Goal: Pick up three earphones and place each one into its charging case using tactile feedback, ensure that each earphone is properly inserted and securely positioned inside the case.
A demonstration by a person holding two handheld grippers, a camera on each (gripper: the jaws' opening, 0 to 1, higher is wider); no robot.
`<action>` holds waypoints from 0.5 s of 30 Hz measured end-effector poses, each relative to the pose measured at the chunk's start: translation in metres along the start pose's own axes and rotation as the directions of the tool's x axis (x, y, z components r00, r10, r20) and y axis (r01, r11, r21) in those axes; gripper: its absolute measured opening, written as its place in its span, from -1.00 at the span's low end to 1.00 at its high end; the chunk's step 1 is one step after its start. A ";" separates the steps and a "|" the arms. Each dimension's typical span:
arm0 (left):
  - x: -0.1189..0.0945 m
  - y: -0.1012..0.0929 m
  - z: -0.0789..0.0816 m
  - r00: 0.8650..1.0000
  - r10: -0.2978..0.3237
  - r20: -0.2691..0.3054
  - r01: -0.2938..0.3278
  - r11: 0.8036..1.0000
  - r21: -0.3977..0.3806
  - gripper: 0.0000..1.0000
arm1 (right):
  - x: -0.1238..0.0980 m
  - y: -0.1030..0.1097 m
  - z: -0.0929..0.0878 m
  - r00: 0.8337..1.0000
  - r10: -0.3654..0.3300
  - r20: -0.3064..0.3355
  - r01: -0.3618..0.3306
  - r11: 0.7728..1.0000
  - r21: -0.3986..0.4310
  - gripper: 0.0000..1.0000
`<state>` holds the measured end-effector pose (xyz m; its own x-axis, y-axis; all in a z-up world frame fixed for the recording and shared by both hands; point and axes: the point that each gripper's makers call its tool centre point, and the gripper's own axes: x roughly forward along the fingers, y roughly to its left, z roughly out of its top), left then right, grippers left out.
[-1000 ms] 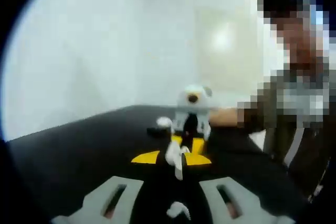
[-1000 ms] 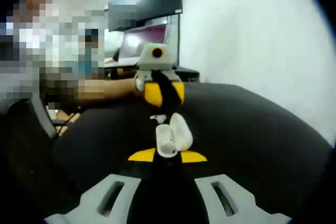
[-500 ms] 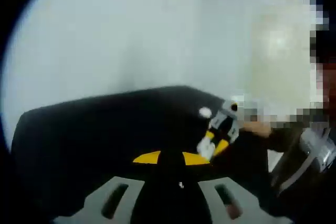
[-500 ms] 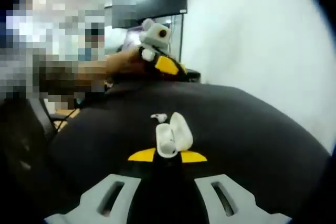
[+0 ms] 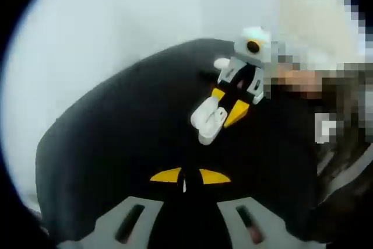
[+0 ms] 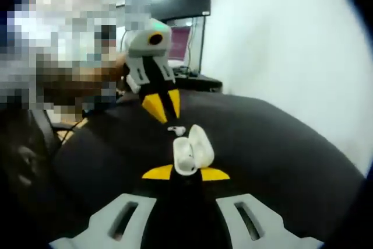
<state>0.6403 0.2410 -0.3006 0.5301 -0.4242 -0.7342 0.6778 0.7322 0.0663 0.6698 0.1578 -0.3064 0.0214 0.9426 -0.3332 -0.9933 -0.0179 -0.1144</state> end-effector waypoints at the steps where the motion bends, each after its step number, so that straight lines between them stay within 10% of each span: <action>1: 0.001 0.002 -0.003 1.000 0.011 -0.027 -0.011 1.000 -0.018 -0.85 | 0.000 0.000 0.000 1.000 0.000 0.001 0.000 1.000 0.001 -0.66; 15: 0.013 0.009 -0.011 0.988 0.053 -0.148 -0.065 0.995 -0.078 -0.82 | 0.000 0.000 0.000 1.000 -0.005 -0.001 0.005 1.000 -0.023 -0.66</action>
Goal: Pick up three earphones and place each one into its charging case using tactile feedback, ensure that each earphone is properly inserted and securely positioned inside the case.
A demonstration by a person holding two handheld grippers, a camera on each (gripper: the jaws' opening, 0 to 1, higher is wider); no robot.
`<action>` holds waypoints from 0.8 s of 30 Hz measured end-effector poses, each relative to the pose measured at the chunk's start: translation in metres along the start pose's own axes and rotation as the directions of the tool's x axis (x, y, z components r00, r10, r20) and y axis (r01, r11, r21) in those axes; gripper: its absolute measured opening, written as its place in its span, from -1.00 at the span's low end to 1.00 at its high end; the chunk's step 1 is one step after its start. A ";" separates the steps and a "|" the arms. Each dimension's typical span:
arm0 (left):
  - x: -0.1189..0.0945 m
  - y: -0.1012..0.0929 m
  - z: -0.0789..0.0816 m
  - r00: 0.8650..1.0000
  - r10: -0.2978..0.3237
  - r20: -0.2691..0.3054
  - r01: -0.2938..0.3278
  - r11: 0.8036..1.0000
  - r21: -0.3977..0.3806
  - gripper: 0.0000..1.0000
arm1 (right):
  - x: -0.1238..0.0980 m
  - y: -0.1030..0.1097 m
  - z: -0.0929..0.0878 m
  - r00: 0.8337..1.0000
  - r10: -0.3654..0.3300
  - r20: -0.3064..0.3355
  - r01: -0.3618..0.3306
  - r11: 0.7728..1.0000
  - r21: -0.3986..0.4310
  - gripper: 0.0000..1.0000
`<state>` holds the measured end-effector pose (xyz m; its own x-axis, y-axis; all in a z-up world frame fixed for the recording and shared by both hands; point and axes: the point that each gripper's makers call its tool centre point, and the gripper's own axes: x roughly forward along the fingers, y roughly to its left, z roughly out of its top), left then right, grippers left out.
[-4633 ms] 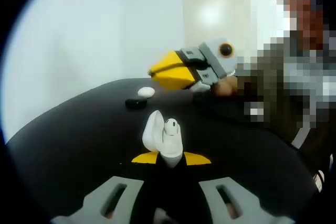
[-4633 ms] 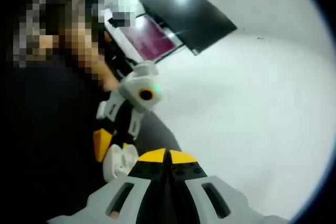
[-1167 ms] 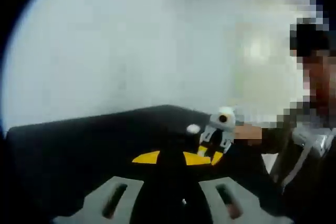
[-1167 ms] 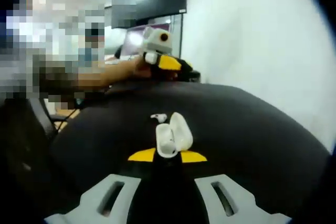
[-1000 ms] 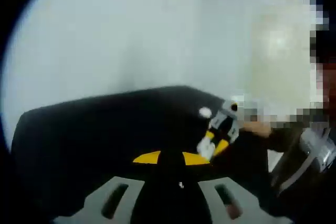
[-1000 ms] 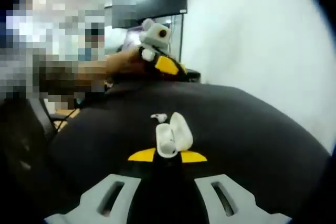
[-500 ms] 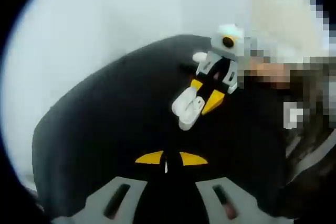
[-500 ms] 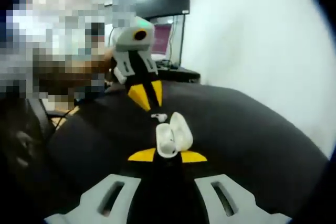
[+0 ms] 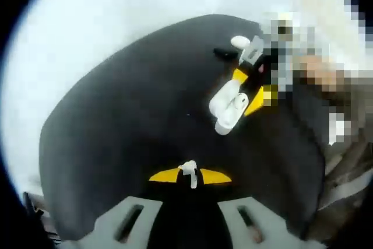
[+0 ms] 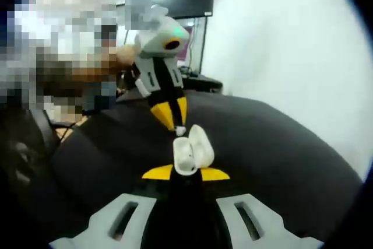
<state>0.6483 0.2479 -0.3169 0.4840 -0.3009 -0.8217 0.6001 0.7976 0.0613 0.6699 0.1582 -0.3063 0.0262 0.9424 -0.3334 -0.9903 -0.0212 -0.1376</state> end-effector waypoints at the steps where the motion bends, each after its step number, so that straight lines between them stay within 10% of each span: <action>1: 0.001 -0.001 -0.001 1.000 0.002 -0.005 -0.002 1.000 0.004 -0.82 | 0.000 0.000 0.000 1.000 -0.001 -0.001 0.001 1.000 -0.004 -0.66; 16: -0.011 -0.012 -0.007 0.998 -0.061 0.031 0.057 0.992 0.113 -0.95 | 0.000 -0.001 0.000 1.000 0.002 0.007 -0.002 1.000 -0.001 -0.66; 24: -0.028 -0.044 -0.004 0.978 -0.208 0.034 0.164 0.853 0.496 -0.95 | 0.001 -0.001 0.000 1.000 0.005 0.013 -0.005 1.000 0.007 -0.66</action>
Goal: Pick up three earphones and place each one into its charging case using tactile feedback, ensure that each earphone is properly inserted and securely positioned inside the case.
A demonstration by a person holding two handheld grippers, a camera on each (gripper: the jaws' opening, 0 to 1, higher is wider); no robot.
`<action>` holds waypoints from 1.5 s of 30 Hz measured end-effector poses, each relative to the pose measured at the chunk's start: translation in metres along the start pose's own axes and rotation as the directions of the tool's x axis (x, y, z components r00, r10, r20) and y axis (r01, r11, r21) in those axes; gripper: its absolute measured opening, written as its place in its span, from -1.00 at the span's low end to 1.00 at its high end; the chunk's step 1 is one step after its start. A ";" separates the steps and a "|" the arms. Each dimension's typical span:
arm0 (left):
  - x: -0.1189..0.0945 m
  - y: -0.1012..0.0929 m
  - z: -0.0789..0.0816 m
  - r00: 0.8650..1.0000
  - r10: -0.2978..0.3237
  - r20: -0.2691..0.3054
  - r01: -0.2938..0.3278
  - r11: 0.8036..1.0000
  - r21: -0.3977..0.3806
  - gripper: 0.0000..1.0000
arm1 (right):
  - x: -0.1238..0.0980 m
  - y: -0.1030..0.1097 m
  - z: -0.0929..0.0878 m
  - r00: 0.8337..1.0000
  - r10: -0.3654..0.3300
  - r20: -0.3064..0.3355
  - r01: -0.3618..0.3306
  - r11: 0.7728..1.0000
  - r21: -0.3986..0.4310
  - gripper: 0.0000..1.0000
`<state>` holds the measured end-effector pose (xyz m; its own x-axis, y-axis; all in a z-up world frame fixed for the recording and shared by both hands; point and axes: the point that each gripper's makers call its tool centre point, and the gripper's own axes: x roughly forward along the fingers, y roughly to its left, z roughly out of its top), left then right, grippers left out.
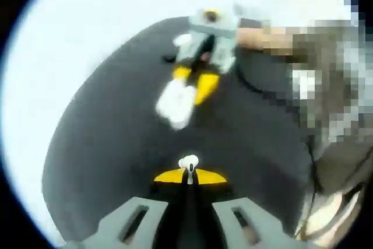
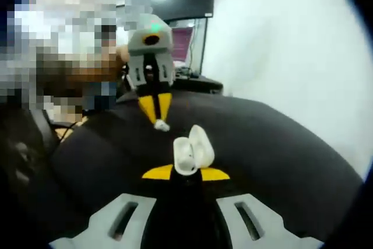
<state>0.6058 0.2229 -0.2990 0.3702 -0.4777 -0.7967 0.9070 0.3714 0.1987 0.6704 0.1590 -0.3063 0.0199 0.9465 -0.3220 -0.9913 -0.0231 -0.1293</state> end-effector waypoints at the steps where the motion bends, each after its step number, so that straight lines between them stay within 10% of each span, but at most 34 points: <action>1: -0.001 -0.005 0.003 1.000 -0.022 -0.005 0.023 0.995 0.101 -0.95 | 0.000 0.000 0.000 1.000 0.000 0.000 0.000 1.000 0.000 -0.66; 22: 0.010 0.004 -0.014 0.990 -0.062 -0.126 0.083 0.981 0.173 -0.94 | 0.000 0.001 0.001 1.000 -0.005 -0.004 0.005 1.000 -0.019 -0.66; 25: 0.012 -0.011 -0.027 0.970 -0.162 -0.182 0.191 0.970 0.154 -0.47 | 0.001 0.002 0.001 1.000 -0.005 -0.003 0.004 1.000 -0.019 -0.66; 28: 0.010 -0.007 -0.018 0.985 -0.146 -0.091 0.150 0.988 0.037 -0.50 | 0.001 0.002 0.001 1.000 -0.004 0.000 0.004 1.000 -0.017 -0.66; 40: -0.005 -0.016 -0.015 0.991 -0.090 -0.094 0.102 0.987 0.127 -0.59 | 0.002 0.003 0.001 1.000 -0.001 0.012 0.001 1.000 -0.011 -0.66; 45: -0.006 -0.009 -0.002 0.996 -0.033 -0.088 0.036 0.999 0.037 -0.61 | 0.001 0.003 0.000 1.000 -0.002 0.012 0.002 1.000 -0.018 -0.66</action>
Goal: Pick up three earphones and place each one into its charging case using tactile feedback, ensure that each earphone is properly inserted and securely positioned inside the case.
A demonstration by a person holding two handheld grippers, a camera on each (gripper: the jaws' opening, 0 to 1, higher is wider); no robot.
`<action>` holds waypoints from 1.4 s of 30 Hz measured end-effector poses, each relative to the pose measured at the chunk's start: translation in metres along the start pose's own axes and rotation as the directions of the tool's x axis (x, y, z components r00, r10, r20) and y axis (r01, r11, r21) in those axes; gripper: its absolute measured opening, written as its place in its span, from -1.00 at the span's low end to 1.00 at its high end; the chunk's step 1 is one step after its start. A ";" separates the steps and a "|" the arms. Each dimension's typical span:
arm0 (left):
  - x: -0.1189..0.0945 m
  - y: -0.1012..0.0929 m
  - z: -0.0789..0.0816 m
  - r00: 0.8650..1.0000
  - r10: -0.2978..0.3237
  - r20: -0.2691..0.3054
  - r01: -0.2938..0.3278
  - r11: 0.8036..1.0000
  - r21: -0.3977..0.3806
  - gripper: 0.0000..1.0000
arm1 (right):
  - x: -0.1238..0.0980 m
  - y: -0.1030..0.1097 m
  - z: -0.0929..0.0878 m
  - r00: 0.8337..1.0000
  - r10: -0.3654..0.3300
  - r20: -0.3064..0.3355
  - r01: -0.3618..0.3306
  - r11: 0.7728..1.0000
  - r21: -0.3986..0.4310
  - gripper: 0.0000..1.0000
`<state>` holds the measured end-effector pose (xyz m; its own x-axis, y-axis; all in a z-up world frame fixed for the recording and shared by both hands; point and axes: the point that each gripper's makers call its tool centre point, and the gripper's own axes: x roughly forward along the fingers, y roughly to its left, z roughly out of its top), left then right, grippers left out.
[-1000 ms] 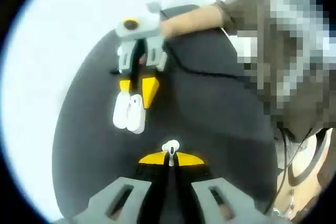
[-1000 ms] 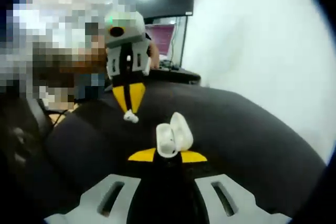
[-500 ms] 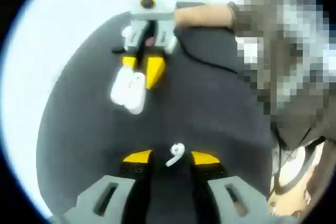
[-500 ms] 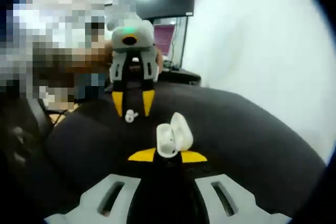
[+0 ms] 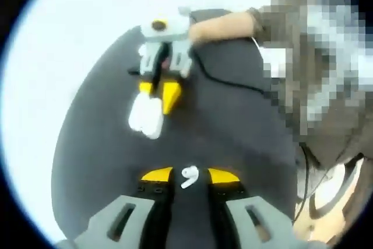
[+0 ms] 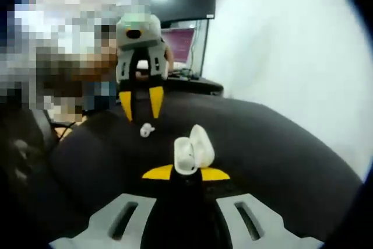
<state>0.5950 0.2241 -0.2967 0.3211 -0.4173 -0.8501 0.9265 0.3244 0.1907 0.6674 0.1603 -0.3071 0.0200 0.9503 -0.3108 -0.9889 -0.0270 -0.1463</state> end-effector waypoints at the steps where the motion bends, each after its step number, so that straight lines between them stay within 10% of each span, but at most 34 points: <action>1: 0.000 0.001 -0.001 1.000 0.009 -0.009 -0.010 0.999 -0.037 -0.62 | 0.000 0.000 0.000 1.000 0.000 0.000 0.000 1.000 0.000 -0.66; 5: 0.001 -0.008 -0.007 0.999 0.032 -0.033 -0.038 0.977 -0.210 -0.72 | -0.001 0.000 -0.001 1.000 0.000 -0.003 0.000 1.000 -0.006 -0.66; 13: -0.001 -0.019 -0.027 0.984 0.179 -0.025 -0.180 0.967 -0.181 -0.82 | 0.000 0.001 -0.001 1.000 0.001 -0.003 -0.001 1.000 -0.005 -0.66; 21: 0.004 -0.022 -0.018 0.987 0.155 0.051 -0.141 0.966 -0.219 -0.83 | 0.001 0.001 -0.001 1.000 -0.004 -0.006 0.004 1.000 -0.014 -0.66; 42: 0.012 0.006 -0.006 0.973 0.215 -0.080 -0.219 0.975 -0.043 -0.89 | 0.002 0.000 -0.003 1.000 -0.002 -0.014 0.001 1.000 -0.025 -0.66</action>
<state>0.6033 0.2262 -0.3087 0.4963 -0.2682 -0.8257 0.8242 0.4445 0.3510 0.6675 0.1614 -0.3105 0.0238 0.9460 -0.3234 -0.9849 -0.0333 -0.1698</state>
